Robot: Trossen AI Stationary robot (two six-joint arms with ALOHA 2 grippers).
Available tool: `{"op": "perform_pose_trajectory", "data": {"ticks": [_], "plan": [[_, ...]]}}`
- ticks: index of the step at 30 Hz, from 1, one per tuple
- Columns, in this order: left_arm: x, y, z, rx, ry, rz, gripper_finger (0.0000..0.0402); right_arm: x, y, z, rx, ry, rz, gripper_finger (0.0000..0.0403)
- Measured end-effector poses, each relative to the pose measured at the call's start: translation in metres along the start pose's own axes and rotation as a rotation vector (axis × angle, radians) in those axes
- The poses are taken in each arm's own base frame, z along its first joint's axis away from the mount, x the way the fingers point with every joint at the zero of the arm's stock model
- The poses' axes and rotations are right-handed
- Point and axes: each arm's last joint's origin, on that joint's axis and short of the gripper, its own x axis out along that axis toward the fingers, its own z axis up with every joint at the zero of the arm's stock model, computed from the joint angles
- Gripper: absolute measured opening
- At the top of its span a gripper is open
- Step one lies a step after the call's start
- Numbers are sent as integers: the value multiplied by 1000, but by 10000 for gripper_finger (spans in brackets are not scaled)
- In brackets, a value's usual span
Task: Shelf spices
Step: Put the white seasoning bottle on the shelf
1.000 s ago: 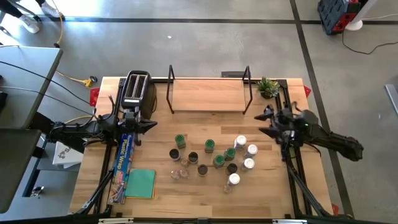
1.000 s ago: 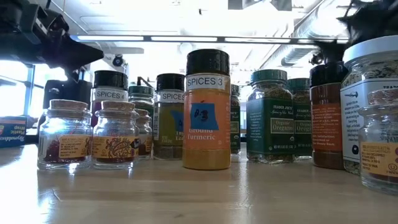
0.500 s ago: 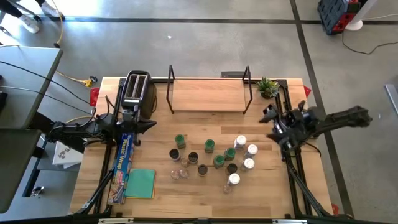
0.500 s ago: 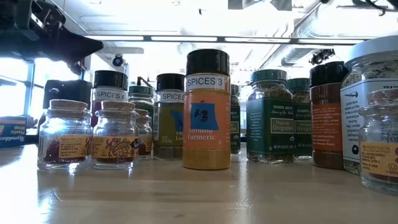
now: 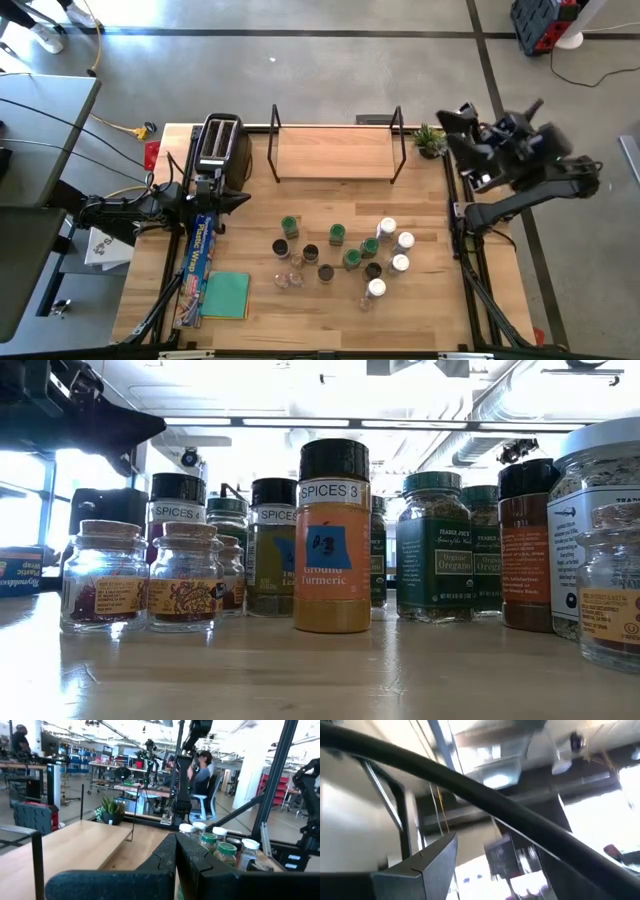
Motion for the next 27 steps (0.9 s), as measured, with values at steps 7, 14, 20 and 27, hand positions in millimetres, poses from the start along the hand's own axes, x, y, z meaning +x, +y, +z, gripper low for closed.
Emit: {"op": "perform_pose_trajectory", "data": {"ticks": [7,14,20,27], "plan": [[0,0,0,-9,1,0,0,7,-10,4,95,825,-336,268],[0,0,0,-19,1,1,0,13,-11,-25,134,1223,-433,268],[0,0,0,-19,1,2,0,29,-14,-73,41,1410,-316,268],[0,0,0,-18,2,6,0,39,-23,-138,82,1715,-284,268]]}}
